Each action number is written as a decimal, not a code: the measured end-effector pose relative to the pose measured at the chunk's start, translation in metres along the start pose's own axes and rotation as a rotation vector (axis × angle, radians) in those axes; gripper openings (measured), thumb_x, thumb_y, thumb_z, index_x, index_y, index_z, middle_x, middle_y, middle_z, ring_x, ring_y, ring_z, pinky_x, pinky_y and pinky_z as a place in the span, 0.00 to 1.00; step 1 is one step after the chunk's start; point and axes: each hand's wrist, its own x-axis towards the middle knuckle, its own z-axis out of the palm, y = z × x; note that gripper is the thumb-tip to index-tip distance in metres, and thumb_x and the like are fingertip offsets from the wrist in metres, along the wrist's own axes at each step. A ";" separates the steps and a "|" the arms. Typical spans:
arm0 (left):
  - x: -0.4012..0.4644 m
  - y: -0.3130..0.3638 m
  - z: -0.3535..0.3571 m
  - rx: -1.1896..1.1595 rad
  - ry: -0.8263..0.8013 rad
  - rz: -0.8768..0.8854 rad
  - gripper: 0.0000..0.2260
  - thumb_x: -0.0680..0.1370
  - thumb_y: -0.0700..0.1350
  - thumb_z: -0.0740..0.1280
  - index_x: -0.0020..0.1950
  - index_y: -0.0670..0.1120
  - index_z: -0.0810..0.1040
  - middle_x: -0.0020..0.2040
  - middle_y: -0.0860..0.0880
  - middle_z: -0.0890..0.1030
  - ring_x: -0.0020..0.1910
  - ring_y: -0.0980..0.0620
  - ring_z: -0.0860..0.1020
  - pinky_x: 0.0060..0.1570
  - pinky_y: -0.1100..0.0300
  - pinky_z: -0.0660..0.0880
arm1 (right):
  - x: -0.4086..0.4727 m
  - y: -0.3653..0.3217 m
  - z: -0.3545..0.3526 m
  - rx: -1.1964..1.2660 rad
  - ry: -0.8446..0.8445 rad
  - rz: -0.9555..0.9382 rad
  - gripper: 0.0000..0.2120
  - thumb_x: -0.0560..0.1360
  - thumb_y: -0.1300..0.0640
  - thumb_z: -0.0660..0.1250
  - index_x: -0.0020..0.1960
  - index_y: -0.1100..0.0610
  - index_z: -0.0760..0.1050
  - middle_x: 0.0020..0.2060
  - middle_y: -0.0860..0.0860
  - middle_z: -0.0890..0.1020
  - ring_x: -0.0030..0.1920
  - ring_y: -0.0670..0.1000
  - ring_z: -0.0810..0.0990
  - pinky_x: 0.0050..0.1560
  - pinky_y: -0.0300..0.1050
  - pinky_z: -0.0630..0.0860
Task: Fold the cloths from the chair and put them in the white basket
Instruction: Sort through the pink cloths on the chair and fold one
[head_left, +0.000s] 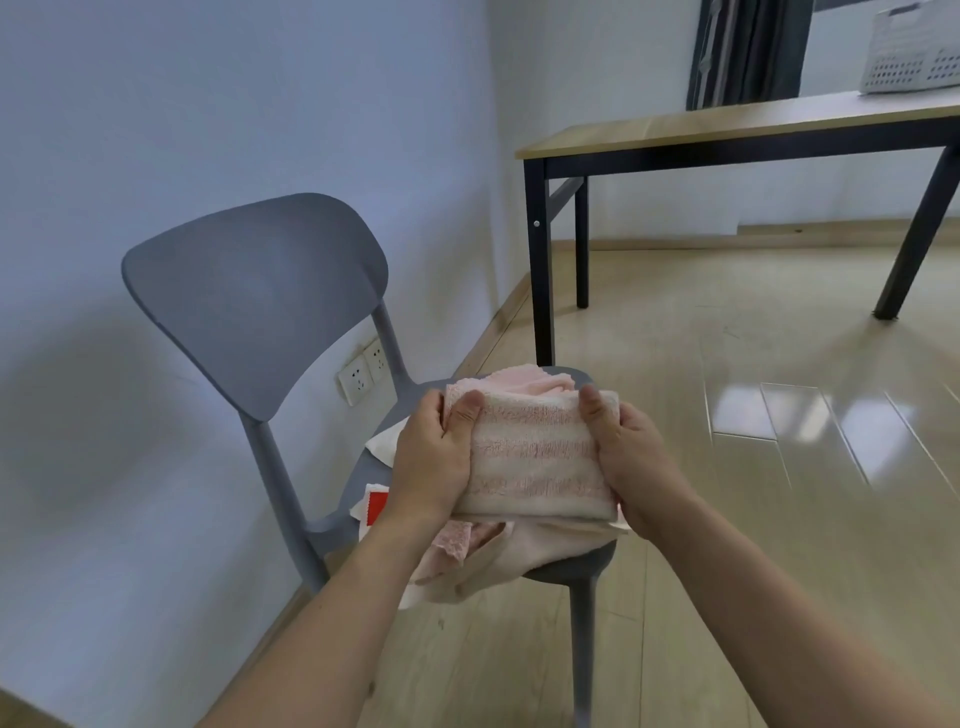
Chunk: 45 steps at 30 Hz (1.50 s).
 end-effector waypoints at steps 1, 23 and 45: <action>0.002 0.001 0.000 -0.045 -0.007 0.010 0.14 0.79 0.58 0.59 0.47 0.49 0.72 0.39 0.55 0.73 0.40 0.56 0.72 0.39 0.64 0.68 | 0.001 -0.003 -0.002 0.018 0.004 -0.016 0.19 0.76 0.39 0.60 0.50 0.55 0.76 0.45 0.54 0.81 0.46 0.54 0.81 0.48 0.53 0.80; 0.000 0.004 0.024 -0.181 -0.013 -0.124 0.12 0.83 0.55 0.52 0.58 0.52 0.71 0.50 0.53 0.76 0.51 0.53 0.74 0.53 0.56 0.74 | 0.004 0.002 0.005 -0.044 0.276 -0.253 0.18 0.77 0.41 0.60 0.39 0.52 0.76 0.32 0.50 0.75 0.34 0.51 0.73 0.36 0.50 0.73; 0.081 -0.002 0.065 0.123 -0.005 -0.084 0.12 0.84 0.50 0.49 0.51 0.46 0.67 0.41 0.53 0.72 0.39 0.57 0.71 0.33 0.64 0.63 | 0.089 0.002 -0.003 -0.140 0.413 -0.109 0.25 0.77 0.36 0.54 0.36 0.55 0.69 0.30 0.49 0.70 0.31 0.50 0.69 0.34 0.46 0.67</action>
